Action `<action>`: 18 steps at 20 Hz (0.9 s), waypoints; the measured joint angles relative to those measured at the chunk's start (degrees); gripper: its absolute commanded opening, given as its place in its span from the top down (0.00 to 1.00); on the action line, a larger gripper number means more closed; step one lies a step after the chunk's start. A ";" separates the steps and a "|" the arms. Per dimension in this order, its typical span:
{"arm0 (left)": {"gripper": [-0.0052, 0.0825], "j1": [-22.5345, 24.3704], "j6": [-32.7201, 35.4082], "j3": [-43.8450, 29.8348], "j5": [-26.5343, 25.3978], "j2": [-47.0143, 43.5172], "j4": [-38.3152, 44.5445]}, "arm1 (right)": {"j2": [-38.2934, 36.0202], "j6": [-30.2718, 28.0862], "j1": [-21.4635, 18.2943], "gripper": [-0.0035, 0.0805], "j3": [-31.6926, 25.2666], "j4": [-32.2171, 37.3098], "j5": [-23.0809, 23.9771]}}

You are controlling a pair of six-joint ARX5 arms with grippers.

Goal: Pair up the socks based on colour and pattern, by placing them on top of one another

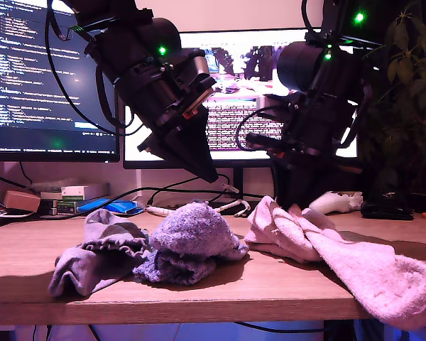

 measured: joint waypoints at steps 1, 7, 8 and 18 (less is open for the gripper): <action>0.95 0.00 -0.02 0.00 0.00 0.00 0.07 | 0.00 0.11 0.00 0.97 0.07 -0.96 0.28; 0.95 0.00 -1.20 0.00 0.20 0.00 1.51 | -6.49 0.11 0.00 0.97 0.76 -9.16 5.88; 0.94 0.00 -1.68 0.00 0.31 0.00 2.14 | -9.35 0.11 0.00 0.97 0.76 -10.03 6.40; 0.62 -5.25 -7.19 0.00 -0.83 0.00 11.56 | -26.25 -1.07 -4.44 0.97 2.62 -19.43 15.04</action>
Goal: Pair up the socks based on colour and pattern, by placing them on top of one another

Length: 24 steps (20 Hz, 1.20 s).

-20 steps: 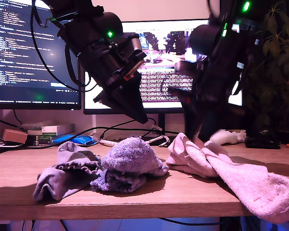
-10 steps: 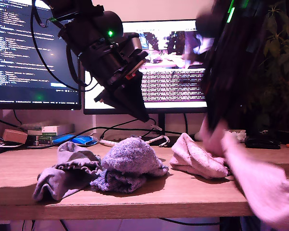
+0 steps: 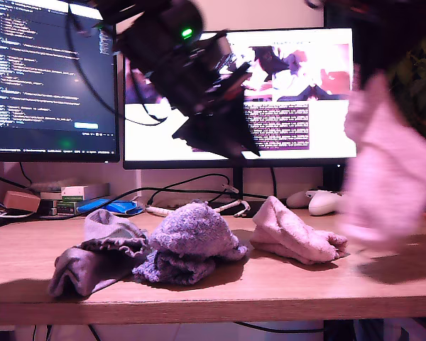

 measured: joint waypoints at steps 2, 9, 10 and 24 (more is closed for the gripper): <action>0.57 -1.01 -5.07 0.00 -2.67 0.00 -0.72 | 0.02 -0.17 -2.73 0.97 0.00 -1.03 0.11; 0.47 -2.54 -16.59 0.00 -5.62 0.83 -7.93 | 0.02 -0.22 -6.56 0.97 0.00 -0.81 0.15; 0.47 -3.28 -16.59 0.00 -5.75 1.55 -7.85 | 0.02 -0.22 -6.56 0.97 0.00 -0.70 0.15; 0.71 -6.03 -22.67 0.00 -3.50 8.46 -2.01 | 0.02 -0.37 -7.26 0.97 0.00 0.48 0.15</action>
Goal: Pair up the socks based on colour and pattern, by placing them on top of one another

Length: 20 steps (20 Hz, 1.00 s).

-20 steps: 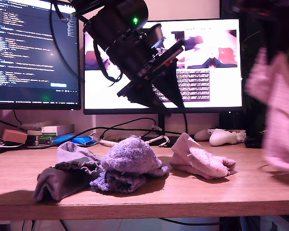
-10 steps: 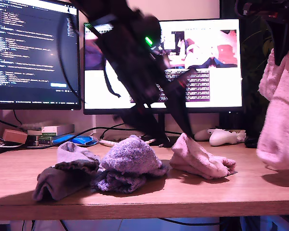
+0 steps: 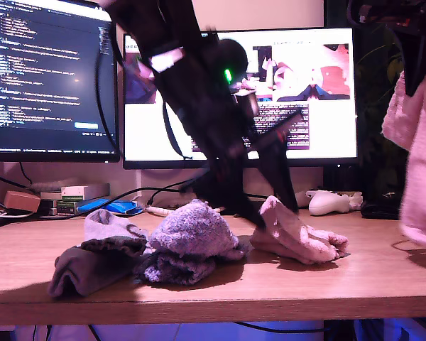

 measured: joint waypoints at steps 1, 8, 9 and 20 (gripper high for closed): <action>0.85 -0.22 -0.02 0.00 0.09 0.55 0.87 | 0.00 0.00 0.00 0.97 0.00 0.07 0.00; 0.96 1.20 -0.11 1.64 5.66 0.63 4.28 | 0.00 -0.04 -0.22 0.97 0.00 0.07 0.00; 0.96 2.21 -0.13 4.28 5.20 0.85 4.17 | 0.00 -0.04 -0.55 0.97 0.00 0.07 0.00; 0.96 6.38 1.97 22.82 8.11 -0.63 -9.20 | 0.00 -0.04 -0.74 0.97 0.00 -0.42 -0.02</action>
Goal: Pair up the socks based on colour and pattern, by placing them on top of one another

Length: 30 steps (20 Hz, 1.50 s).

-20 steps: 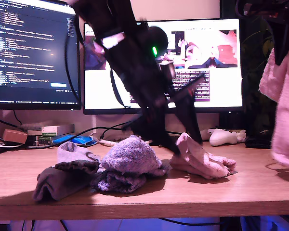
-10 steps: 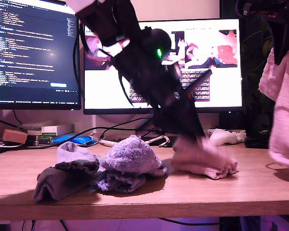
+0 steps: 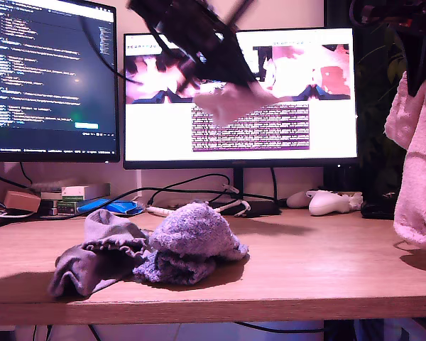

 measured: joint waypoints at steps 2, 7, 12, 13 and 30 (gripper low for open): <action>0.96 -3.45 0.48 -3.74 0.26 1.86 -0.13 | 0.00 0.00 0.00 0.97 0.00 0.00 0.02; 0.96 -8.68 0.72 -12.02 2.99 9.53 -1.29 | 0.00 0.00 0.00 0.97 0.00 -0.48 0.00; 0.94 -9.73 2.78 -13.73 5.62 10.80 -3.06 | 0.00 -0.87 -0.72 0.97 0.00 -0.33 -0.04; 0.87 -9.84 2.82 -13.73 5.62 10.80 -3.30 | 0.00 -0.90 -0.72 0.97 0.00 -0.22 -0.07; 0.96 -3.04 9.05 -13.70 7.85 -1.07 -5.68 | 0.00 -1.25 -1.18 0.97 0.00 -0.57 -9.25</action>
